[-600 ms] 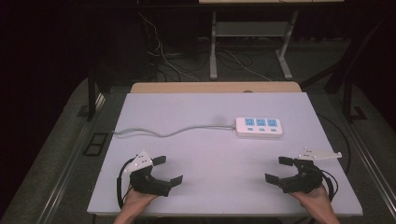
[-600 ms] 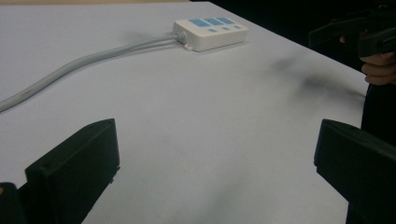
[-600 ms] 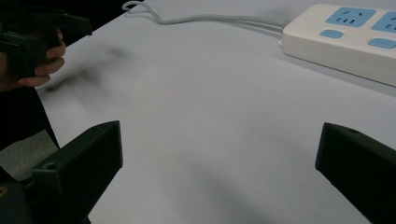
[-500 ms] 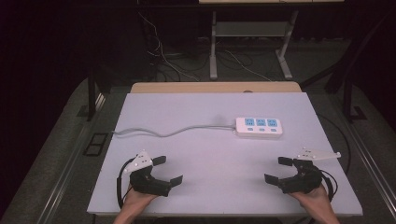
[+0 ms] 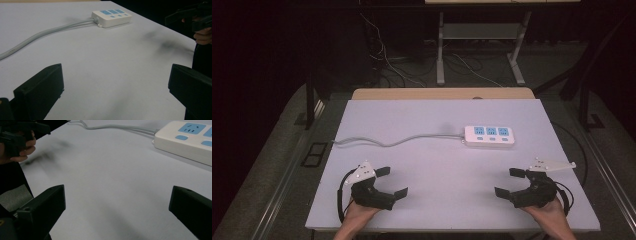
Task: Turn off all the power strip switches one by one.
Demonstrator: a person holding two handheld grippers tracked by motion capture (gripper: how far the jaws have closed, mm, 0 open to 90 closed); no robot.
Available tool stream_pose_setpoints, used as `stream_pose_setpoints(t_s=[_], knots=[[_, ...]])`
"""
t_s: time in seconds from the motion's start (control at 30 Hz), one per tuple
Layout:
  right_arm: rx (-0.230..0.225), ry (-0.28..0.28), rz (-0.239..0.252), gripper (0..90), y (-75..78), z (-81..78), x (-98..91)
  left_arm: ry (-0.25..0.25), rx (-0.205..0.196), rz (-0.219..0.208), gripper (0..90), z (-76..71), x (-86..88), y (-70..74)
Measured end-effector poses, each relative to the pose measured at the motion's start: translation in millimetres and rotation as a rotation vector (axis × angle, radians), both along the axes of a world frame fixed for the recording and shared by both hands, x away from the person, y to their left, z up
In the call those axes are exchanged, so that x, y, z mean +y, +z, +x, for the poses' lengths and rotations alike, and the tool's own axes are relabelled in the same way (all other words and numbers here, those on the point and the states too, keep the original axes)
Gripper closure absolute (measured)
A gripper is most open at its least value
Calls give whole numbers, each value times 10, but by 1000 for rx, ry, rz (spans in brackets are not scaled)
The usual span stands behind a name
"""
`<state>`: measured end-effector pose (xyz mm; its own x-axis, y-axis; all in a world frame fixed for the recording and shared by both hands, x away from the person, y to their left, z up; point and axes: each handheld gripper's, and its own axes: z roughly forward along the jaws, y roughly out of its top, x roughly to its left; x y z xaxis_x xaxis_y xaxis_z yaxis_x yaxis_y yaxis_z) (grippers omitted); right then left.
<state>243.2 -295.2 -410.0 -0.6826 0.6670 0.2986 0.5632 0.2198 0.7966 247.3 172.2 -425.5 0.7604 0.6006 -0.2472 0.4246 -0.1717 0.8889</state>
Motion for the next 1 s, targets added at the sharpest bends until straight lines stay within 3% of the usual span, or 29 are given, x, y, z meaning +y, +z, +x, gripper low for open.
stream_pose_setpoints(t_s=[0.53,1.0], knots=[[-1,6,-22,6,125,51,-19,5,14,8,0,-10,-7,-22],[32,25,-46,6,259,209,-74,11,27,7,0,-12,5,-34]])
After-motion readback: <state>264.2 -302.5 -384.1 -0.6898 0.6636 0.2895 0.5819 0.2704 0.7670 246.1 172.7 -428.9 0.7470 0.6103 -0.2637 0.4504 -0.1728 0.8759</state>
